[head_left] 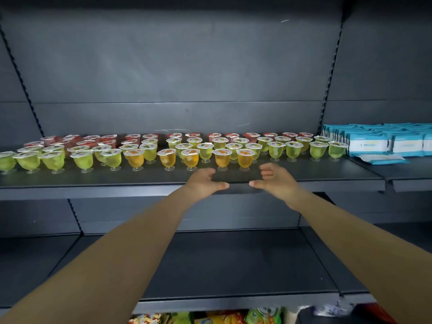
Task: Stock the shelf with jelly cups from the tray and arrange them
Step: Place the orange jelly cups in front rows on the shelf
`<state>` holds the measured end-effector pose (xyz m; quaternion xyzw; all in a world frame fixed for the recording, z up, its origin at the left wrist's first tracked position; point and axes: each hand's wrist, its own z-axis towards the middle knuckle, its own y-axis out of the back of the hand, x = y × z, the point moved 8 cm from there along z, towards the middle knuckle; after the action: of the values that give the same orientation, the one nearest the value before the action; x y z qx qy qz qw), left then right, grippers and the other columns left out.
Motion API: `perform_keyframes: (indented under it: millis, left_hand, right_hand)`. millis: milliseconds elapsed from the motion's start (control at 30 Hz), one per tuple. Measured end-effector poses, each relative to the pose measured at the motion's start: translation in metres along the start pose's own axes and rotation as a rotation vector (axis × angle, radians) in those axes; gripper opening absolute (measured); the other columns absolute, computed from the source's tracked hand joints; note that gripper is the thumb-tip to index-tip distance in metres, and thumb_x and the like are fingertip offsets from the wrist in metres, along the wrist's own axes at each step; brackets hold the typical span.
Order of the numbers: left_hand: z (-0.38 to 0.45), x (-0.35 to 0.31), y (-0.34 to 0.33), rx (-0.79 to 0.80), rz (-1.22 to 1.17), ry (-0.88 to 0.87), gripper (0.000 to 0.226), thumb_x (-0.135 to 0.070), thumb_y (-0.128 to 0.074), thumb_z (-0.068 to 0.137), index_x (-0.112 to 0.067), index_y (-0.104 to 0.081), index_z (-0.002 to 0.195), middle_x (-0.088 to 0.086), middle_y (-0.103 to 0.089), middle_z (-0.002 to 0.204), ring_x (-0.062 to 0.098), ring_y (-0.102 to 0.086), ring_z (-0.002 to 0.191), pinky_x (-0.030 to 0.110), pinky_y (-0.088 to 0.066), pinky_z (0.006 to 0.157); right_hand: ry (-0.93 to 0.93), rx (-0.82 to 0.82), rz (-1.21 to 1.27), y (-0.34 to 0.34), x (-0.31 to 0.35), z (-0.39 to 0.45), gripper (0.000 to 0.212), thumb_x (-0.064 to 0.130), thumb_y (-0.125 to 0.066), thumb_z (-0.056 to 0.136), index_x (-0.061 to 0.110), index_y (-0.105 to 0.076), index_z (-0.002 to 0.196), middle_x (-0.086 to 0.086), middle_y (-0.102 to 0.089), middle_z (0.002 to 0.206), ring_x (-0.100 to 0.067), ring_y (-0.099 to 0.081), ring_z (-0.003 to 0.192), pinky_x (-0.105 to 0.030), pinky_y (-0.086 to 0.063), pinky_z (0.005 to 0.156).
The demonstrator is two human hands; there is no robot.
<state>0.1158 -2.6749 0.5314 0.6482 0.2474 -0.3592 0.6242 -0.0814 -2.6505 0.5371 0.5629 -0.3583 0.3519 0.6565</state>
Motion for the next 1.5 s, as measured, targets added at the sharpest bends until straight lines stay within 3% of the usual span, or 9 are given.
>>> perform_keyframes:
  millis: [133,200,300,433,733,1000,1200,1333,1500]
  left_hand:
    - [-0.075,0.011,-0.002,0.166,0.451,-0.160,0.076,-0.035,-0.069,0.083,-0.014,-0.032,0.146,0.003,-0.030,0.151,0.019,-0.031,0.138,0.028,-0.027,0.110]
    - [-0.116,0.033,-0.008,0.297,0.612,-0.151,0.078,-0.037,-0.066,0.085,-0.013,-0.026,0.148,0.003,-0.022,0.154,0.020,-0.024,0.140,0.030,-0.024,0.113]
    - [-0.171,0.078,-0.015,0.423,0.728,-0.096,0.080,-0.043,-0.065,0.085,-0.013,-0.025,0.148,0.005,-0.024,0.151,0.024,-0.029,0.138,0.035,-0.029,0.112]
    - [-0.231,0.136,-0.029,0.504,0.779,-0.060,0.078,-0.042,-0.061,0.087,-0.015,-0.023,0.149,0.005,-0.020,0.154,0.024,-0.024,0.141,0.035,-0.027,0.112]
    - [-0.300,0.305,-0.105,0.641,0.615,0.181,0.081,-0.048,-0.066,0.081,-0.014,-0.030,0.145,0.005,-0.033,0.146,0.022,-0.036,0.133,0.032,-0.034,0.107]
    - [-0.316,0.457,-0.211,0.713,0.440,0.440,0.076,-0.044,-0.066,0.083,-0.014,-0.032,0.144,0.009,-0.039,0.143,0.023,-0.042,0.129,0.028,-0.036,0.099]
    - [-0.293,0.556,-0.292,0.576,0.229,0.679,0.080,-0.044,-0.069,0.081,-0.011,-0.032,0.144,0.009,-0.039,0.146,0.024,-0.040,0.132,0.031,-0.035,0.104]
    - [-0.272,0.617,-0.342,0.489,0.152,0.789,0.080,-0.050,-0.065,0.082,-0.010,-0.033,0.143,0.010,-0.042,0.144,0.027,-0.042,0.131,0.035,-0.038,0.104]
    - [-0.247,0.672,-0.392,0.448,0.135,0.853,0.076,-0.052,-0.060,0.084,-0.008,-0.037,0.141,0.010,-0.045,0.142,0.028,-0.042,0.131,0.036,-0.035,0.105]
  right_hand:
    - [0.086,0.020,-0.303,-0.020,0.021,-0.075,0.069,0.029,-0.076,0.079,0.014,-0.042,0.138,-0.002,-0.044,0.141,-0.016,-0.042,0.129,-0.023,-0.033,0.095]
    - [0.095,0.087,-0.459,-0.043,0.020,-0.114,0.073,0.032,-0.074,0.081,0.016,-0.037,0.142,-0.002,-0.034,0.147,-0.017,-0.034,0.135,-0.025,-0.030,0.102]
    - [0.060,0.202,-0.539,-0.083,0.007,-0.171,0.076,0.033,-0.071,0.083,0.017,-0.031,0.146,0.000,-0.023,0.153,-0.019,-0.026,0.140,-0.032,-0.027,0.111]
    - [0.014,0.305,-0.562,-0.135,-0.022,-0.226,0.074,0.031,-0.073,0.082,0.019,-0.034,0.143,-0.002,-0.030,0.146,-0.022,-0.032,0.135,-0.032,-0.031,0.108]
    - [-0.164,0.495,-0.680,-0.227,-0.164,-0.287,0.071,0.035,-0.072,0.078,0.017,-0.038,0.138,-0.004,-0.042,0.134,-0.021,-0.044,0.121,-0.031,-0.041,0.095]
    - [-0.379,0.717,-0.623,-0.311,-0.331,-0.303,0.064,0.030,-0.071,0.082,0.016,-0.041,0.136,-0.009,-0.043,0.137,-0.022,-0.046,0.122,-0.030,-0.040,0.098]
    - [-0.539,0.739,-0.449,-0.382,-0.457,-0.300,0.055,0.021,-0.070,0.083,0.018,-0.047,0.133,-0.002,-0.048,0.136,-0.016,-0.046,0.126,-0.018,-0.033,0.089]
    - [-0.583,0.747,-0.406,-0.432,-0.528,-0.299,0.062,0.027,-0.071,0.082,0.013,-0.045,0.136,-0.007,-0.049,0.139,-0.023,-0.047,0.127,-0.029,-0.038,0.101]
    - [-0.592,0.697,-0.419,-0.481,-0.588,-0.293,0.066,0.034,-0.072,0.081,0.015,-0.042,0.137,-0.007,-0.049,0.138,-0.023,-0.046,0.127,-0.034,-0.039,0.101]
